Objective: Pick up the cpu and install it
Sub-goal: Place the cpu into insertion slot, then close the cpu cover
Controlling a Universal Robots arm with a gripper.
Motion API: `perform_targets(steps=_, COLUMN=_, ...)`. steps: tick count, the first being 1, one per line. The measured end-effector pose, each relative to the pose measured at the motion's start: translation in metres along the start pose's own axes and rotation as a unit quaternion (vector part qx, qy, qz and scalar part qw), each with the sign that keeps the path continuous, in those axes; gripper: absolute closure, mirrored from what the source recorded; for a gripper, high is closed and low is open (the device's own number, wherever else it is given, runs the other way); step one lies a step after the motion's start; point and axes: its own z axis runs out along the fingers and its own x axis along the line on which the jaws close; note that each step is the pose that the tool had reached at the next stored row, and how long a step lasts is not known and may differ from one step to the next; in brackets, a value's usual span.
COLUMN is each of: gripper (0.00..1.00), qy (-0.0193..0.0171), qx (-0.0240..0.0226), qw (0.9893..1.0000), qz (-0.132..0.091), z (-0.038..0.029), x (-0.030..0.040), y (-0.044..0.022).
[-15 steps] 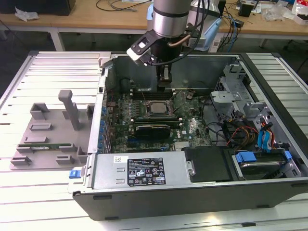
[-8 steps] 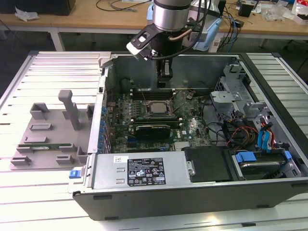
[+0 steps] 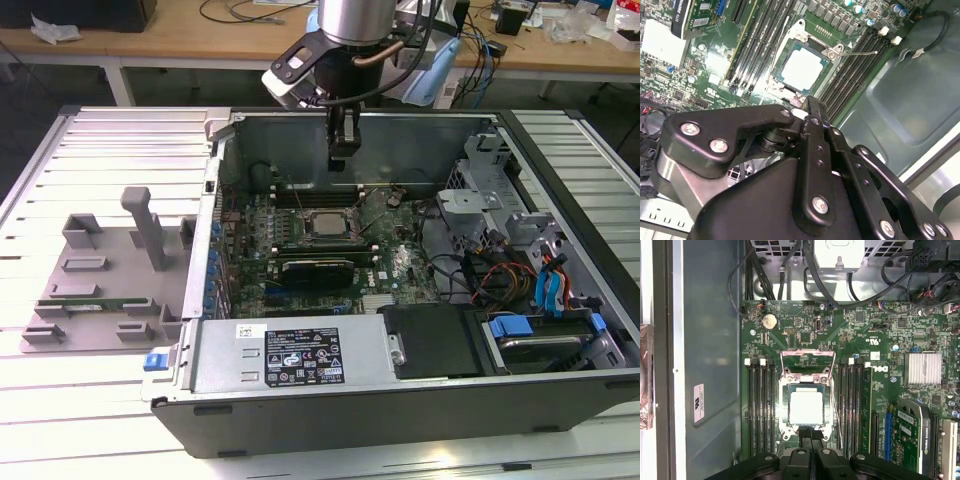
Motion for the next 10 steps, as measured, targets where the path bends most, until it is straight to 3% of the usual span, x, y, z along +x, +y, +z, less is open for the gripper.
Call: perform_targets(steps=10, gripper=0.89, qy=0.0001, qx=0.0001, qw=1.0000, qz=0.000, z=-0.0002, x=0.0000, y=0.0011)
